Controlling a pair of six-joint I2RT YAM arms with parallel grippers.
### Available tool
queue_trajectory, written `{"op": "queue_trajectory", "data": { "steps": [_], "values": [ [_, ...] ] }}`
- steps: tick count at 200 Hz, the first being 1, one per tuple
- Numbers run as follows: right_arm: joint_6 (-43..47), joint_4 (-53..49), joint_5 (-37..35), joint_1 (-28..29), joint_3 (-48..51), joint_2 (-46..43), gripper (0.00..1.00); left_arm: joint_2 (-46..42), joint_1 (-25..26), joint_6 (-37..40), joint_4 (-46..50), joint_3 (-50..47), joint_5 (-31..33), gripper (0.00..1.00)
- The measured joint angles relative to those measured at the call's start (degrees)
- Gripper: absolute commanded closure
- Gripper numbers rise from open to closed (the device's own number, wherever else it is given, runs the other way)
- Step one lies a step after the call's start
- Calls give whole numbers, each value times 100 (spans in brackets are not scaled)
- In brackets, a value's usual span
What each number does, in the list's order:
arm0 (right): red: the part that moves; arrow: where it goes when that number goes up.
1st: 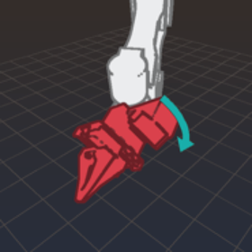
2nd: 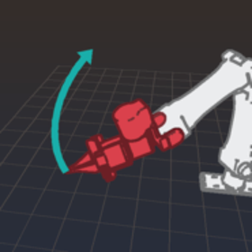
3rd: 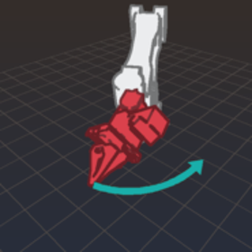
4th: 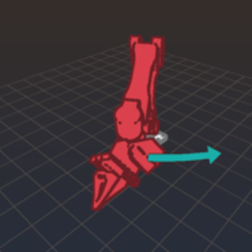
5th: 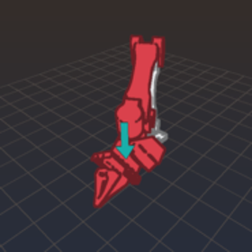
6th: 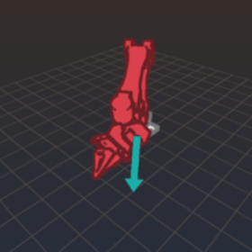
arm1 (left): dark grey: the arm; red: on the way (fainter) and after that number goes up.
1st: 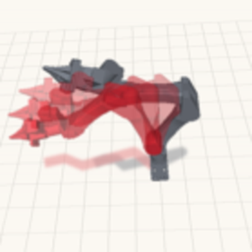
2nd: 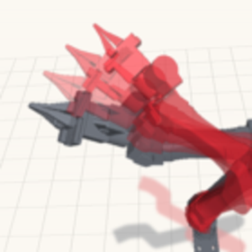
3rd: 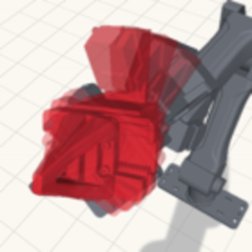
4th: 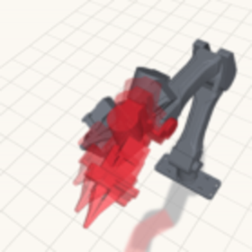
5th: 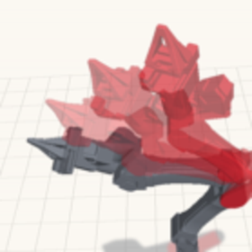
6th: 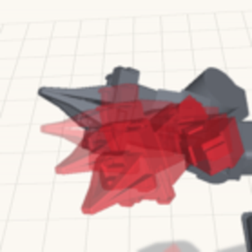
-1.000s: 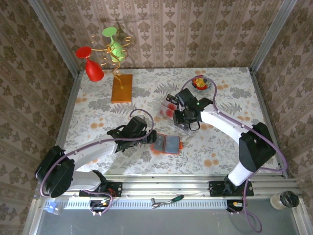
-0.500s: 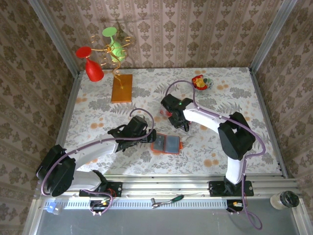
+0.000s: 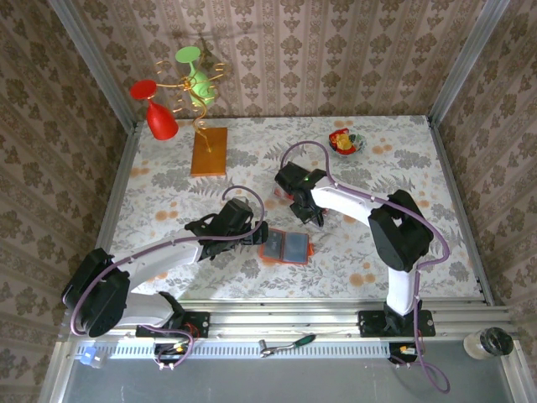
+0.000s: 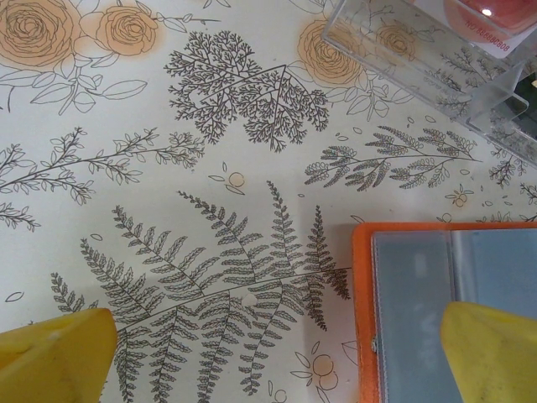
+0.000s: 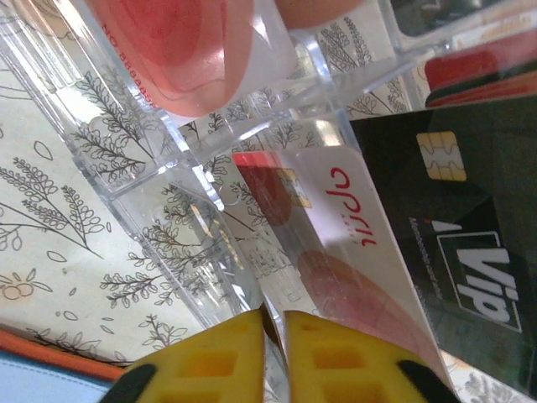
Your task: Put the credit cards into the card holder
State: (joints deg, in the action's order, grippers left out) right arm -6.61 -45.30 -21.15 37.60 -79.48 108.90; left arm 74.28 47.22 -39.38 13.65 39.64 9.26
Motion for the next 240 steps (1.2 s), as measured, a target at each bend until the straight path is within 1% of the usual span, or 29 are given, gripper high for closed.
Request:
{"op": "queue_trajectory", "data": {
  "steps": [29, 78, 136, 161, 196, 240],
  "values": [
    [227, 11, 151, 31, -11, -22, 100, 2, 0, -2, 0, 13, 2, 0],
    [671, 28, 426, 28, -11, -116, 100, 2, 0, -2, 7, 20, 4, 0],
    [949, -61, 533, 188, -254, -658, 100, -15, -7, -2, 61, 26, 72, 0],
    [931, -109, 577, 291, -299, -973, 100, -114, -85, -2, 101, 26, 105, 0],
    [678, -138, 872, 356, -289, -1287, 100, -175, -278, -2, 105, 26, 146, 0],
    [-44, 144, 1681, 356, 232, -1849, 100, -175, -282, 0, 155, 26, 153, 0]
  ]
}}
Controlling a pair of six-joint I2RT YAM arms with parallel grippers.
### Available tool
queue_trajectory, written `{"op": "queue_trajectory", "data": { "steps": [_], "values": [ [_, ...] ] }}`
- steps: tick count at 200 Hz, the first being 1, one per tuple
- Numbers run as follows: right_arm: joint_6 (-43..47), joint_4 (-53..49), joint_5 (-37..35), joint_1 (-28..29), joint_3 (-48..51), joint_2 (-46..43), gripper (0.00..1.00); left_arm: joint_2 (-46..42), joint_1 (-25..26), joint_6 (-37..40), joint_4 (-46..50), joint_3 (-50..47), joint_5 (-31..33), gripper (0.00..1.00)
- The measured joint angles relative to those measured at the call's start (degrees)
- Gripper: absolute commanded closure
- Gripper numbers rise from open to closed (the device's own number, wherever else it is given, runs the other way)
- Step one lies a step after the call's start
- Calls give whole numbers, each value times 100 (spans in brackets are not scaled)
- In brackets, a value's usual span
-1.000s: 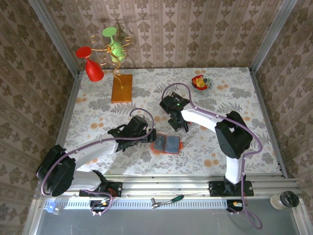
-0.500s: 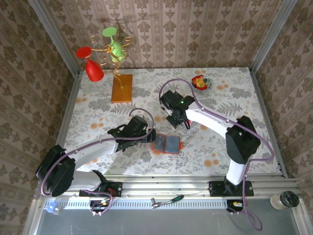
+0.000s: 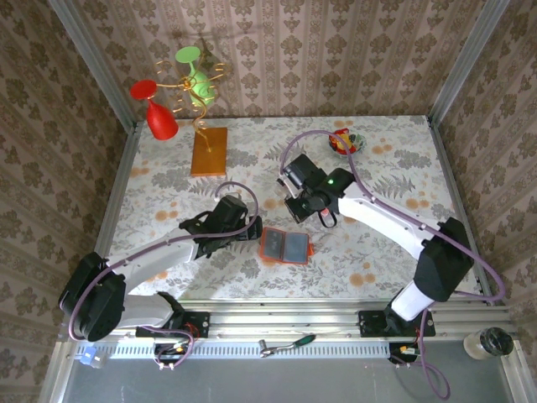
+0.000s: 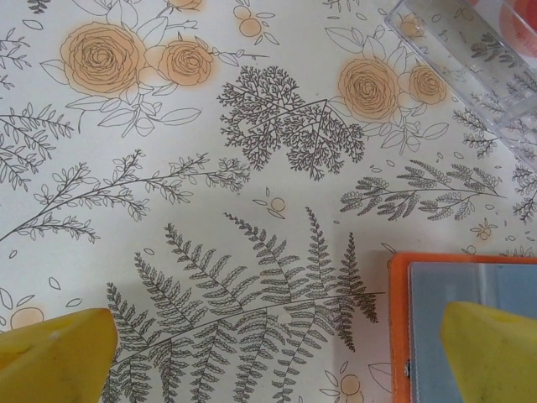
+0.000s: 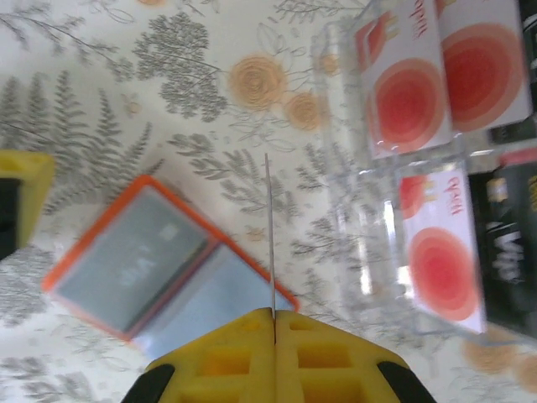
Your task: Put the credit cards into the card holder
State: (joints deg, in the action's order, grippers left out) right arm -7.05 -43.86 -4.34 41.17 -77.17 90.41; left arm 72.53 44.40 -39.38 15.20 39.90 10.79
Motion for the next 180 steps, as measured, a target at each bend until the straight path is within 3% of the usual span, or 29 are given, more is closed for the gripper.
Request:
{"op": "queue_trajectory", "data": {
  "steps": [77, 180],
  "values": [
    [-1357, 1167, 1237, 9, 1252, -229, 100, 0, 66, 0, 111, -94, 2, 0],
    [-1853, 1910, 1554, 74, 1735, 214, 100, 214, 286, 4, 118, -98, 79, 0]
  ]
}}
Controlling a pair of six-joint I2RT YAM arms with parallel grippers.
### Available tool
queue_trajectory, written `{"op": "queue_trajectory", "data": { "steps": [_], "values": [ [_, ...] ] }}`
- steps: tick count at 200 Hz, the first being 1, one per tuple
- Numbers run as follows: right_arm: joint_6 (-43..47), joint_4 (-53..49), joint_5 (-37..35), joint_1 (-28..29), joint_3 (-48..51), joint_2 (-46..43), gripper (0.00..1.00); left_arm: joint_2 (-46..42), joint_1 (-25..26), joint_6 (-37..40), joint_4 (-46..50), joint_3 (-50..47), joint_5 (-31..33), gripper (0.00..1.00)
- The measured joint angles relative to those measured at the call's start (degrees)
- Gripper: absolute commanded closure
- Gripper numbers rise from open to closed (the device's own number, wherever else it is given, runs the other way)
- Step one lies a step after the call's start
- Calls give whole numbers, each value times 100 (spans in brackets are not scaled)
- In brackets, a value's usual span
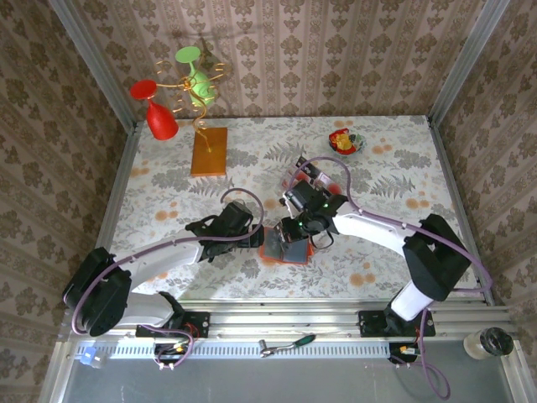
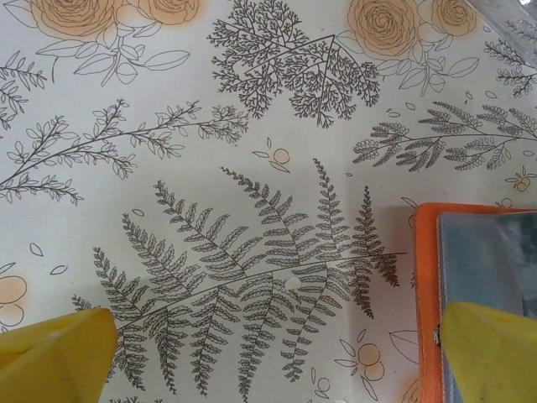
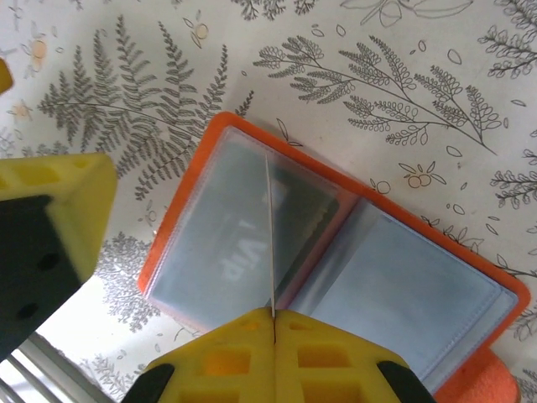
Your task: Put the credit cards into the card holder
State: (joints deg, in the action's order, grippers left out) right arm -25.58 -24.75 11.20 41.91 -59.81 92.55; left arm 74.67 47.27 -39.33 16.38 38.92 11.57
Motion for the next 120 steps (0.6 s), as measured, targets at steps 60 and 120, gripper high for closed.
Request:
{"op": "queue_trajectory", "data": {
  "steps": [60, 120],
  "values": [
    [35, 52, 138, 0, -109, 435, 100, 15, 127, 15, 13, 0, 92, 0],
    [140, 57, 177, 0, -155, 470, 100, 400, 387, 50, 2, -7, 254, 0]
  ]
}}
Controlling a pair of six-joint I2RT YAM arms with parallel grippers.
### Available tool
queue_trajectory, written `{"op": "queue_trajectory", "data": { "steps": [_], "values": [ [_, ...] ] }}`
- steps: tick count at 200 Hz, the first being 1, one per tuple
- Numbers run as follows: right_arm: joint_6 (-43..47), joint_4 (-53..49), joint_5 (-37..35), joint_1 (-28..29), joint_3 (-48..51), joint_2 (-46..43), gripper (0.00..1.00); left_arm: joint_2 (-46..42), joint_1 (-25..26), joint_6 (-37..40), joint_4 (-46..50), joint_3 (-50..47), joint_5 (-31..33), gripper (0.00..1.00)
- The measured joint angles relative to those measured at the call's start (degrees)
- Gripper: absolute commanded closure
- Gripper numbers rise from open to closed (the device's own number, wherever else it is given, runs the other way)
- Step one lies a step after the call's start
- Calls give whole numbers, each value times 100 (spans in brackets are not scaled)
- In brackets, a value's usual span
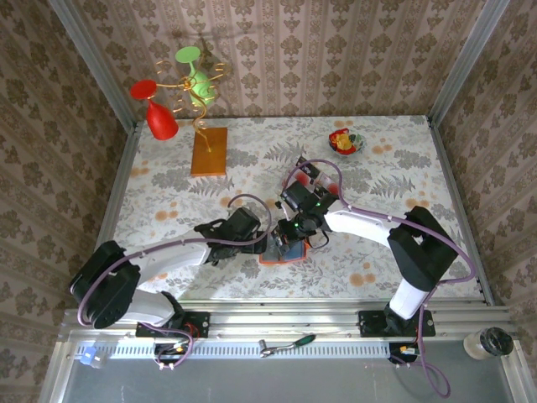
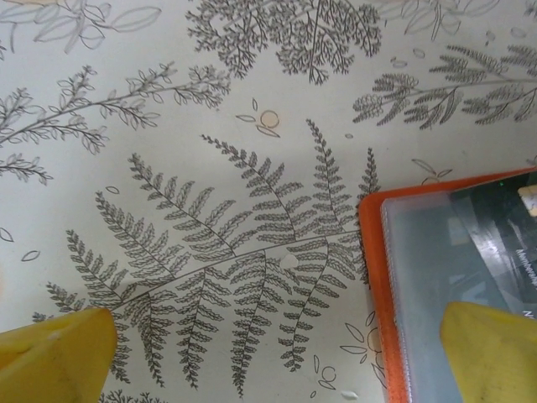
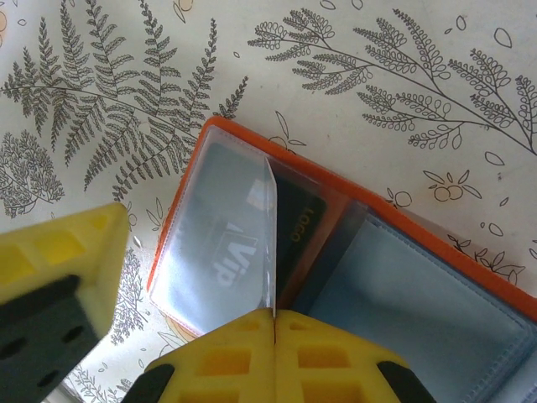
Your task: Put the credit cards into the card holder
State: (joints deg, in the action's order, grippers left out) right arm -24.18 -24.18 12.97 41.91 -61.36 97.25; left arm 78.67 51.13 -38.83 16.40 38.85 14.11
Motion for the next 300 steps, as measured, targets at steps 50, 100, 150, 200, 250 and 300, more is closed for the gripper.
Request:
{"op": "queue_trajectory", "data": {
  "steps": [50, 100, 150, 200, 250, 300],
  "values": [
    [-2, 4, 17, 0, 0, 0, 100, 398, 219, 35, -22, 0, 162, 0],
    [-2, 7, 66, 0, 0, 0, 100, 586, 356, 55, -72, 0, 339, 0],
    [-2, 15, 81, 0, 0, 0, 100, 568, 452, 96, -197, 0, 442, 0],
    [-2, 33, 83, 0, 2, 0, 100, 551, 472, 114, -302, -7, 503, 0],
    [-4, 42, 83, 0, 2, 0, 100, 560, 479, 7, -553, -240, 503, 0],
    [-120, 61, 83, -120, 46, -160, 100, 560, 525, -129, -667, -295, 529, 0]
  ]
}}
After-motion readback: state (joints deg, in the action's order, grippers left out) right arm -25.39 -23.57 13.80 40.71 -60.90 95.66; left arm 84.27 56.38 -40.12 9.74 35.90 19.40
